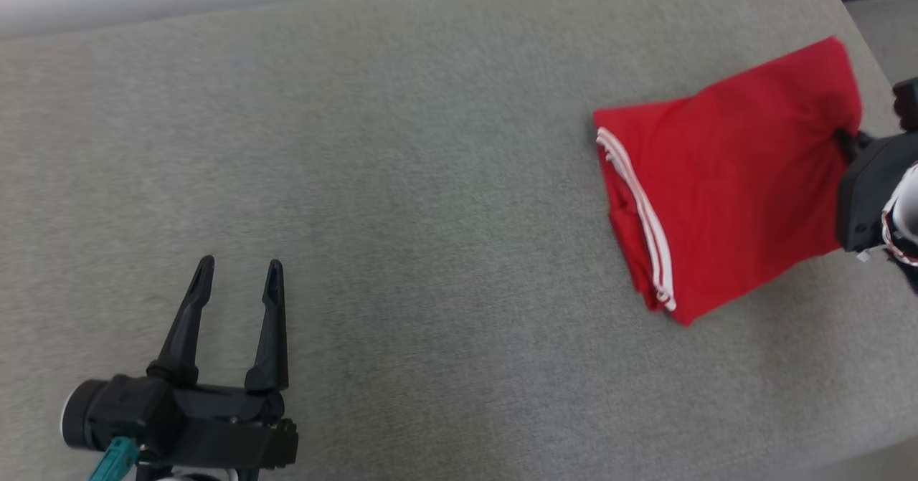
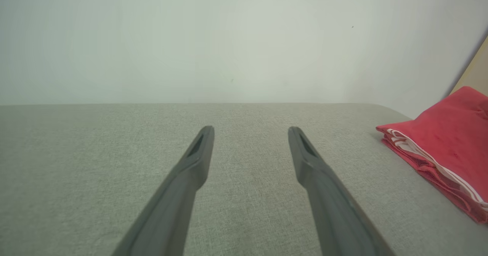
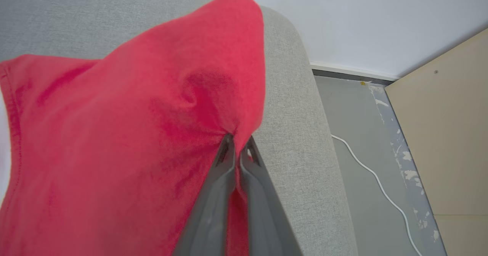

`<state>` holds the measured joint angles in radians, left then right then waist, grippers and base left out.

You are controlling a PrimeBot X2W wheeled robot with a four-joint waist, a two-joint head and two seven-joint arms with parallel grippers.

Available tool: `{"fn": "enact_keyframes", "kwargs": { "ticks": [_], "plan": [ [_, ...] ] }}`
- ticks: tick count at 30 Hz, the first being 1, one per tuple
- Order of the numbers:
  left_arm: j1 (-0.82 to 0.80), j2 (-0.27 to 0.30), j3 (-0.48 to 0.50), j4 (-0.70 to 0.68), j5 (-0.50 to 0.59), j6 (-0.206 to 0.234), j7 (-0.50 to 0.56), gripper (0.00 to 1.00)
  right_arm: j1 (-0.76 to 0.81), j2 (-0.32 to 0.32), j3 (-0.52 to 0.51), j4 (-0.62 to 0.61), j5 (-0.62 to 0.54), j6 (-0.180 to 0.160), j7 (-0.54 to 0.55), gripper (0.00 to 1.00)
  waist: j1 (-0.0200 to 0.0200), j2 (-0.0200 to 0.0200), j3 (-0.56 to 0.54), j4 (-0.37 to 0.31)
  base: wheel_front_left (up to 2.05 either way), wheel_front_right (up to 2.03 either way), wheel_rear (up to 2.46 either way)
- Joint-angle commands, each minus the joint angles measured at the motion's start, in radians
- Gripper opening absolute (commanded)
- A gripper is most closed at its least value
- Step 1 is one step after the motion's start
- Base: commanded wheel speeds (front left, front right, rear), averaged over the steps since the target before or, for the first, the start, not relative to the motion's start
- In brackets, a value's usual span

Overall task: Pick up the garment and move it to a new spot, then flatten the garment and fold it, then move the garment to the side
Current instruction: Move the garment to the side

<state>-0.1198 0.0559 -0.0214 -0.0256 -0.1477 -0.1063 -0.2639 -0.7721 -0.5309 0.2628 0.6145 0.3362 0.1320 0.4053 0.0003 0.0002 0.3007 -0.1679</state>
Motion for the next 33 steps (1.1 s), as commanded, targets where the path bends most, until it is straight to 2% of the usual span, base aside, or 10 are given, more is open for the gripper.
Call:
{"fn": "enact_keyframes", "kwargs": {
  "ticks": [1,13,20,21,22,23,24,33],
  "plan": [
    [-0.021,0.012,-0.001,-0.002,0.019,-0.006,0.000,1.00,-0.027,-0.012,-0.004,0.012,-0.013,-0.003,-0.020,0.00,-0.0003,-0.0002,0.097,-0.093,0.00,0.00,0.00],
    [-0.088,0.045,-0.017,-0.035,0.044,-0.021,0.000,1.00,-0.120,-0.068,-0.010,0.091,-0.094,-0.003,-0.203,0.00,-0.0003,-0.0002,0.172,-0.126,0.00,0.00,0.00],
    [-0.098,0.059,-0.021,-0.043,0.039,-0.023,0.000,1.00,-0.145,-0.072,0.004,0.130,-0.133,-0.003,-0.274,0.00,-0.0003,-0.0002,0.181,-0.122,0.00,0.00,0.00],
    [-0.098,0.060,-0.022,-0.043,0.038,-0.023,0.000,1.00,-0.148,-0.071,0.004,0.138,-0.136,-0.003,-0.280,0.04,-0.0003,-0.0002,0.181,-0.120,0.00,0.00,0.00],
    [-0.099,0.060,-0.022,-0.043,0.037,-0.021,0.000,1.00,-0.150,-0.070,0.004,0.143,-0.139,-0.003,-0.290,0.24,-0.0003,-0.0002,0.180,-0.117,0.00,0.00,0.00],
    [-0.101,0.059,-0.023,-0.042,0.037,-0.022,0.000,1.00,-0.150,-0.069,0.006,0.150,-0.146,-0.003,-0.298,0.69,-0.0003,-0.0002,0.179,-0.114,0.00,0.00,0.00],
    [-0.102,0.057,-0.023,-0.040,0.035,-0.022,0.000,1.00,-0.150,-0.069,0.007,0.158,-0.148,-0.003,-0.308,1.00,-0.0003,-0.0002,0.176,-0.109,0.00,0.00,0.00],
    [-0.076,0.036,0.002,-0.015,0.017,-0.022,0.000,1.00,-0.123,-0.040,0.044,0.179,-0.139,-0.003,-0.388,1.00,-0.0003,-0.0002,0.120,-0.059,0.00,0.00,0.00]
  ]
}}
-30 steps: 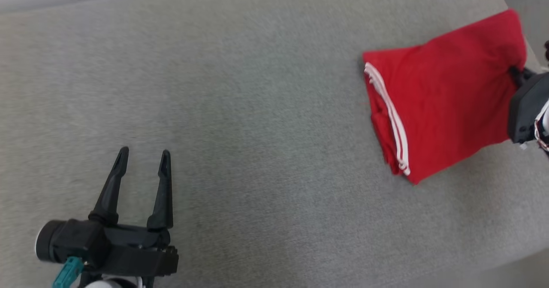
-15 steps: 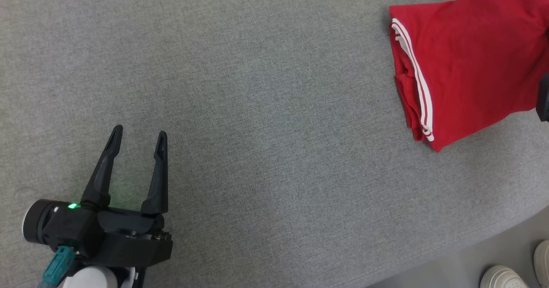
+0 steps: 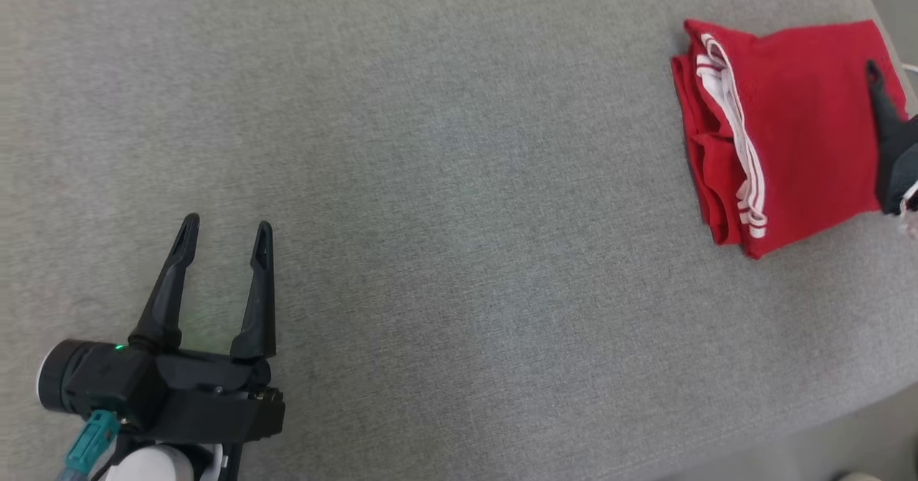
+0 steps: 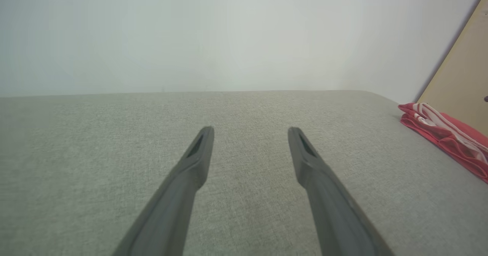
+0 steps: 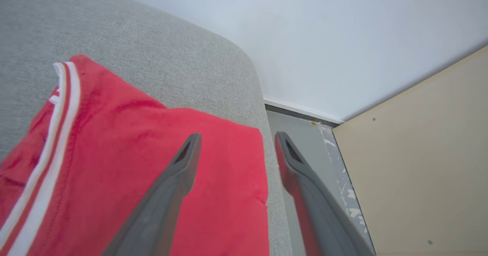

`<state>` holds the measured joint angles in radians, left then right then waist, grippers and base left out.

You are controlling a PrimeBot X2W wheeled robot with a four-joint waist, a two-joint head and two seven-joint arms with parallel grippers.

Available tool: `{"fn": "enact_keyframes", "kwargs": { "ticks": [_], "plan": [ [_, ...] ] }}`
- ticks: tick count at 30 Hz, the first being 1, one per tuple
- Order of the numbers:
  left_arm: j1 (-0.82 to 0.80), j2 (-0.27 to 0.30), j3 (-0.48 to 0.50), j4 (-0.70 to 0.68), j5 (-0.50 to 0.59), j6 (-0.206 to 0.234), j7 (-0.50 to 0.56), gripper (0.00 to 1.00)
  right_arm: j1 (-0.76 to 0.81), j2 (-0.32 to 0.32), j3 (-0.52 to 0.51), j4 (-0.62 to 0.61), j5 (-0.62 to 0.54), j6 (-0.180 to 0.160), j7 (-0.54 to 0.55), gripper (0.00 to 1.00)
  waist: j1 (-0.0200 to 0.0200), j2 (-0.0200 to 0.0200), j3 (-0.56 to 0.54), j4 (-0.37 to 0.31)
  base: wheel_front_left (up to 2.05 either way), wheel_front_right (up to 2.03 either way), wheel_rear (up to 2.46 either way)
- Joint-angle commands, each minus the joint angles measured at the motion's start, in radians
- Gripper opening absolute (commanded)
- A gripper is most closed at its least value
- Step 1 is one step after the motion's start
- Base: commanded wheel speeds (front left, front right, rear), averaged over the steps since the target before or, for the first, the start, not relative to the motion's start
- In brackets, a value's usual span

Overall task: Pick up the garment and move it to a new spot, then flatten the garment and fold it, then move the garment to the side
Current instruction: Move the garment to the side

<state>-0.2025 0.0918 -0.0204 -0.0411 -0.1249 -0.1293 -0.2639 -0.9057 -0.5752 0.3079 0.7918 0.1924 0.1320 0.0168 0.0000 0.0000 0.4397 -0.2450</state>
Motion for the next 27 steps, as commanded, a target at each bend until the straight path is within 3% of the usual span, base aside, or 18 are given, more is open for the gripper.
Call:
{"fn": "enact_keyframes", "kwargs": {
  "ticks": [1,12,21,27],
  "plan": [
    [0.012,-0.004,0.004,0.007,-0.011,0.001,0.000,1.00,0.015,0.005,0.007,-0.002,0.006,-0.003,-0.010,1.00,0.0000,0.0000,-0.032,0.026,0.00,0.00,0.00],
    [0.072,-0.033,0.061,0.111,-0.051,0.025,0.000,1.00,0.149,0.028,0.105,-0.093,0.134,-0.003,-0.128,1.00,0.0000,0.0000,-0.229,0.129,0.00,0.00,0.00],
    [0.130,-0.039,0.083,0.178,-0.066,0.041,0.000,1.00,0.303,0.101,0.107,-0.240,0.285,-0.003,-0.153,1.00,0.0000,0.0000,-0.380,0.163,0.00,0.00,0.00],
    [0.194,-0.041,0.080,0.190,-0.085,0.059,0.000,1.00,0.439,0.137,0.076,-0.324,0.322,-0.003,-0.181,1.00,0.0000,0.0000,-0.441,0.180,0.00,0.00,0.00]
  ]
}}
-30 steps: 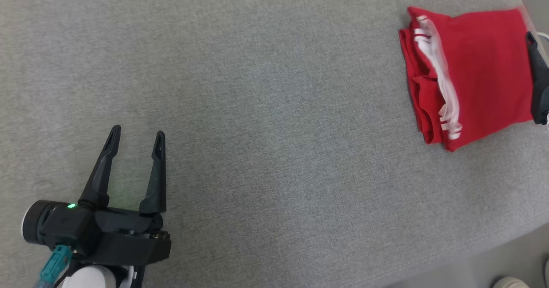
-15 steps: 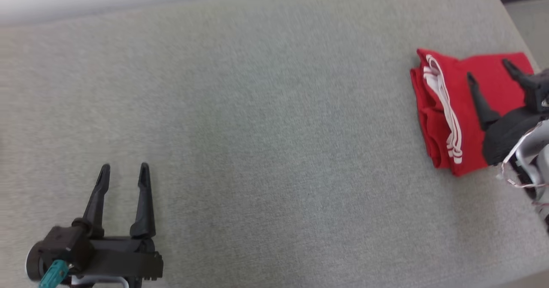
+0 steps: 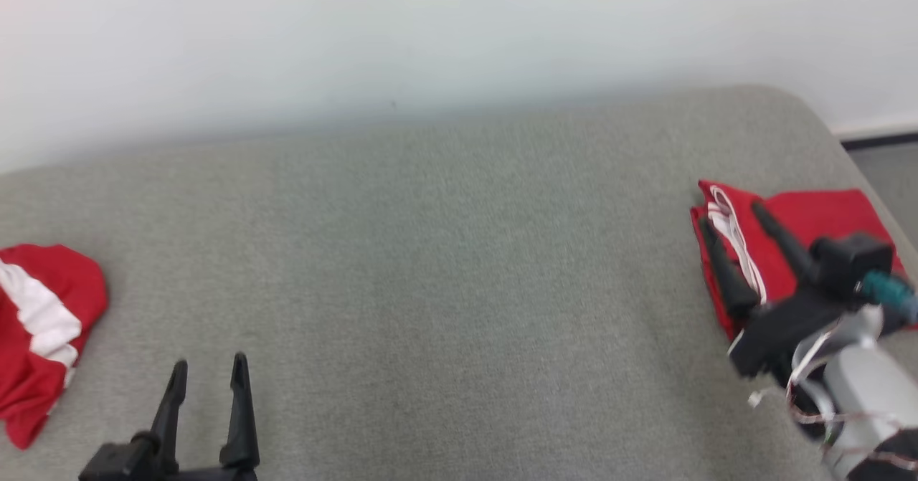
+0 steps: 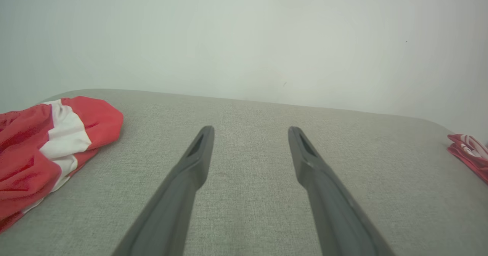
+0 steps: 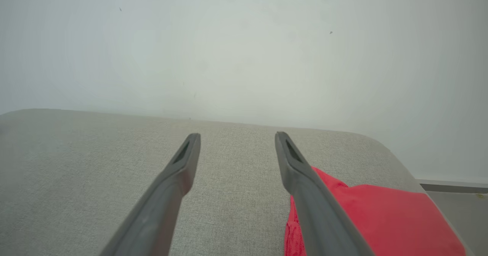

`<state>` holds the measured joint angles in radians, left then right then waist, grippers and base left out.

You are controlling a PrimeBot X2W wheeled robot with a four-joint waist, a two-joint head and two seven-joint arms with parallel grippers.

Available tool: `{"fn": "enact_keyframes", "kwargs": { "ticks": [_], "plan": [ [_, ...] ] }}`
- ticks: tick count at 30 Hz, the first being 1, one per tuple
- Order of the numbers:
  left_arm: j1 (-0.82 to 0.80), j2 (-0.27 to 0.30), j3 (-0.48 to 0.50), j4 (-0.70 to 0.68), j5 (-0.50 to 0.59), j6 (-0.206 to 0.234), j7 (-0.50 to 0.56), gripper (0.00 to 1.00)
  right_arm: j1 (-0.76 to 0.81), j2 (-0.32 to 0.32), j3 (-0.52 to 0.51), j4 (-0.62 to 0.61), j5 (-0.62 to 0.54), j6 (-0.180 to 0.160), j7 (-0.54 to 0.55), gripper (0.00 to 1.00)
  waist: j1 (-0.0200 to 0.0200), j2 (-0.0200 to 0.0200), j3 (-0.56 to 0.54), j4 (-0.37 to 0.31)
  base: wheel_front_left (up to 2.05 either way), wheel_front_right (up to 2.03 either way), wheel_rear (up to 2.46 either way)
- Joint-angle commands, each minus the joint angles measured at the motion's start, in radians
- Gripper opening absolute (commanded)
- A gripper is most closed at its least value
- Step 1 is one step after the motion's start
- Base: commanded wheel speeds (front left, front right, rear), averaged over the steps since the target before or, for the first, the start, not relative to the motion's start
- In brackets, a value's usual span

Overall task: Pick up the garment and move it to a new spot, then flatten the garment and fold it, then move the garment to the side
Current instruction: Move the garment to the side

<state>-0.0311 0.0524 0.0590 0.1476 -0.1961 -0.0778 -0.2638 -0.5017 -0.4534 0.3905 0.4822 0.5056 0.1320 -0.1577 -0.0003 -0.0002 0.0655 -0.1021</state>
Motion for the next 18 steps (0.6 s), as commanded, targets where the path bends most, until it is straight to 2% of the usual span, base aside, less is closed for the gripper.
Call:
{"fn": "enact_keyframes", "kwargs": {
  "ticks": [1,9,18],
  "plan": [
    [0.033,-0.001,0.001,0.002,-0.019,0.009,0.000,1.00,0.060,0.025,-0.014,-0.028,0.014,-0.003,-0.013,1.00,0.0003,0.0002,-0.073,0.038,0.00,0.00,0.00],
    [0.094,-0.002,-0.008,-0.007,-0.031,0.028,0.000,1.00,0.206,0.096,-0.068,-0.089,-0.026,-0.003,-0.057,1.00,0.0003,0.0002,-0.093,0.045,0.00,0.00,0.00],
    [0.128,-0.002,-0.028,-0.010,-0.026,0.028,0.000,1.00,0.346,0.178,-0.173,-0.107,-0.089,-0.003,-0.088,1.00,0.0003,0.0002,-0.117,0.061,0.00,0.00,0.00]
  ]
}}
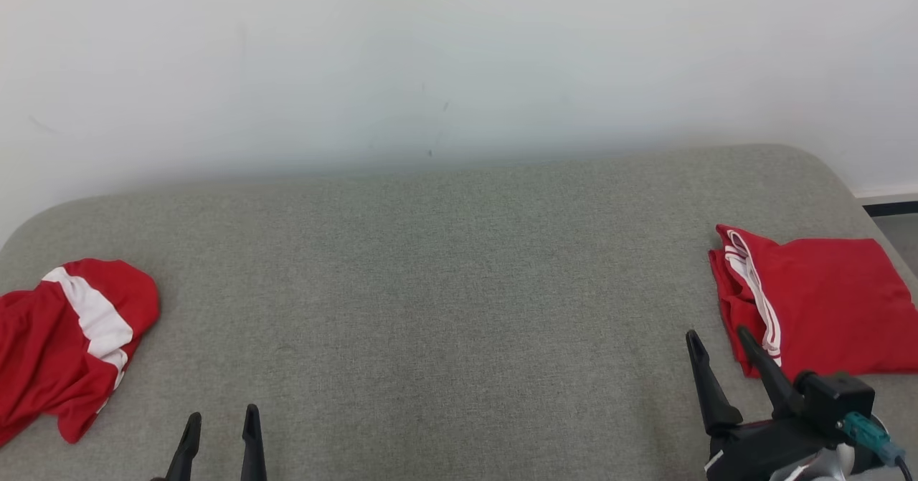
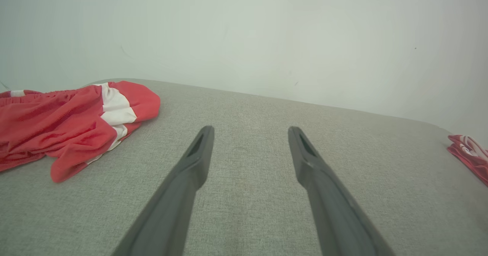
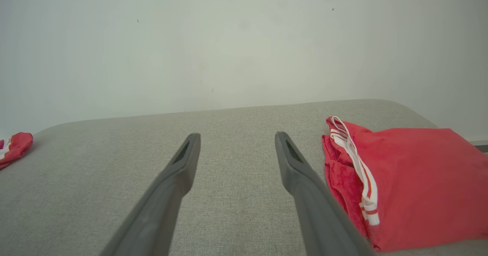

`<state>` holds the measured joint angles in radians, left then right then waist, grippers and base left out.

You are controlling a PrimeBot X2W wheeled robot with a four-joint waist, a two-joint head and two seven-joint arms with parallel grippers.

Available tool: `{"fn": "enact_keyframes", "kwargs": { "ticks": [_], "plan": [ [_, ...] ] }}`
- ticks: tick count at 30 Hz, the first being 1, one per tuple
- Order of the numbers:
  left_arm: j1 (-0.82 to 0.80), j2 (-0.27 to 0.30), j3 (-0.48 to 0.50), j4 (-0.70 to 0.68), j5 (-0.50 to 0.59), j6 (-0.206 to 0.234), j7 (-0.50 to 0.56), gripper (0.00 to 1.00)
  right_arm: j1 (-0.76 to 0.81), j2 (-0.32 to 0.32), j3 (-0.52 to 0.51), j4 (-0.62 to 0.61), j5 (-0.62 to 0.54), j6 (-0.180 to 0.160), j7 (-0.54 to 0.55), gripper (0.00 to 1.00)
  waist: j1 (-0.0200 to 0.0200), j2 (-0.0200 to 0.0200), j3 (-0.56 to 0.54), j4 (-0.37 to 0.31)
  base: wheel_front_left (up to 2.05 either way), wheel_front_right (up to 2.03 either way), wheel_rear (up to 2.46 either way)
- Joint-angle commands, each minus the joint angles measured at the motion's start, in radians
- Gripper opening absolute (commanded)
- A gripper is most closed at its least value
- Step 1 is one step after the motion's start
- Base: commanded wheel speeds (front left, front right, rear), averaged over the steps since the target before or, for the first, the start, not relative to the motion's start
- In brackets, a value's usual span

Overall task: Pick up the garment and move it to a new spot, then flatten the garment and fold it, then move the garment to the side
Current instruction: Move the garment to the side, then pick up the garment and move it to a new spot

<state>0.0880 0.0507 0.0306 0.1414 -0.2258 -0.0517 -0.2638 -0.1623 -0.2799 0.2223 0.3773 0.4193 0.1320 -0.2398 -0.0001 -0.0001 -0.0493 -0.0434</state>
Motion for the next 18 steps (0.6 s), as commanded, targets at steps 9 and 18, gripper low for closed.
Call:
{"fn": "enact_keyframes", "kwargs": {
  "ticks": [9,18],
  "plan": [
    [0.001,0.000,-0.012,-0.006,0.009,0.007,0.000,1.00,0.088,0.058,-0.069,-0.026,-0.058,-0.003,-0.012,1.00,0.0001,0.0001,-0.001,0.010,0.00,0.00,0.00],
    [-0.002,0.000,-0.016,0.001,0.008,0.015,0.000,1.00,0.092,0.079,-0.082,-0.050,-0.086,-0.003,0.008,1.00,0.0001,0.0001,0.000,0.014,0.00,0.00,0.00]
  ]
}}
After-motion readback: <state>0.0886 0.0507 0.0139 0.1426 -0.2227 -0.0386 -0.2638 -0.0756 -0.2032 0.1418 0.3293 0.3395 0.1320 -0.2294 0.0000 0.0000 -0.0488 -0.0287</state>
